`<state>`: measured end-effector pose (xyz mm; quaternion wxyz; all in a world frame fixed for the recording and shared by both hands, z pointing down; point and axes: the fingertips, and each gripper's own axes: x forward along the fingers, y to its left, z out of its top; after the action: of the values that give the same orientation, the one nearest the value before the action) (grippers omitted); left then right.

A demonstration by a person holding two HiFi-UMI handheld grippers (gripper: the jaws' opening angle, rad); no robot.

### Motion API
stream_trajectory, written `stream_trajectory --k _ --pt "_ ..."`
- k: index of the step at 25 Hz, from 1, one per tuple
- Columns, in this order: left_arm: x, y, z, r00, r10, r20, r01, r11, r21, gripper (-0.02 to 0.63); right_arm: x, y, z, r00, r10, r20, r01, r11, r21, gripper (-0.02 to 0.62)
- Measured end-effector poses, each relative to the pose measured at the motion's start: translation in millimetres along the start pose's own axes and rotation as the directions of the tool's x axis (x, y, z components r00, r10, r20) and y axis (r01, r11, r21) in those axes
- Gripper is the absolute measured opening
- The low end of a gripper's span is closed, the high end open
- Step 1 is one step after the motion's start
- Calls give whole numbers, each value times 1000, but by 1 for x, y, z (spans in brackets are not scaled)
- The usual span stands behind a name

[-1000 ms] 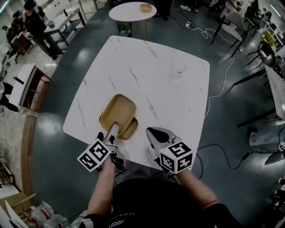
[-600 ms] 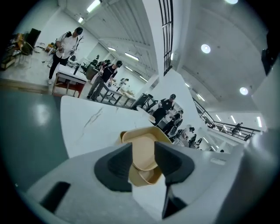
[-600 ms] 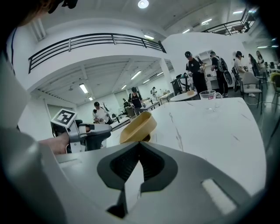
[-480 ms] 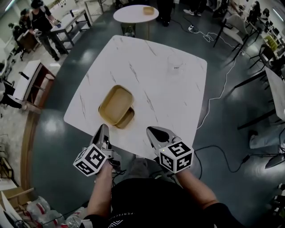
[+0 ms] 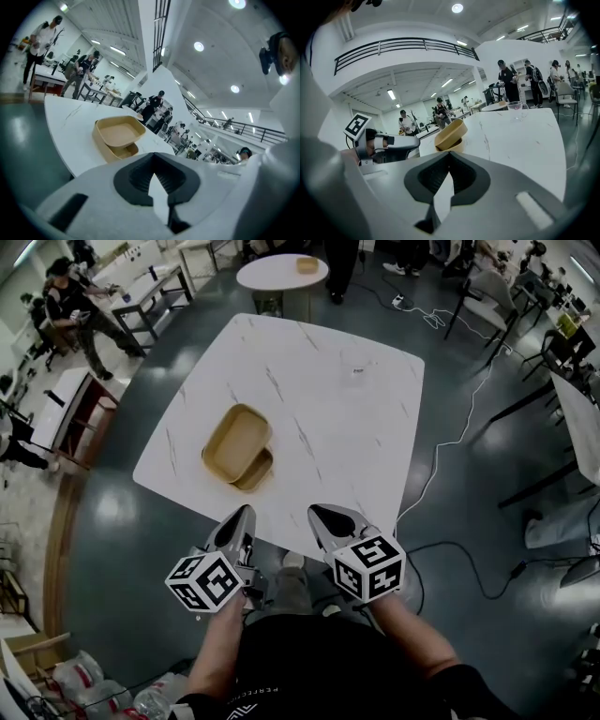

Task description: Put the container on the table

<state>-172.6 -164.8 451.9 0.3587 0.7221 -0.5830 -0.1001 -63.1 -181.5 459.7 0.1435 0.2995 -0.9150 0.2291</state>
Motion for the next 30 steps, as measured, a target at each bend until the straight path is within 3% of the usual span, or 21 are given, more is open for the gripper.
stream_trajectory --k 3,5,16,30 --pt "-4 -11 -18 997 6 -71 2 994 113 -8 -11 4 -8 1000 -12 -5 12 1000 -5 -3" --pt "-6 -18 -29 994 -2 -105 17 990 140 -8 -19 5 -13 1000 -22 -4 22 1000 -7 -3" --pt "-21 -52 -63 984 -45 -174 82 975 207 -8 -62 8 -33 998 -69 6 69 998 3 -3" --pt "-32 -51 -76 980 -51 -191 88 977 192 -8 -65 18 -35 998 -63 14 63 998 -17 -3"
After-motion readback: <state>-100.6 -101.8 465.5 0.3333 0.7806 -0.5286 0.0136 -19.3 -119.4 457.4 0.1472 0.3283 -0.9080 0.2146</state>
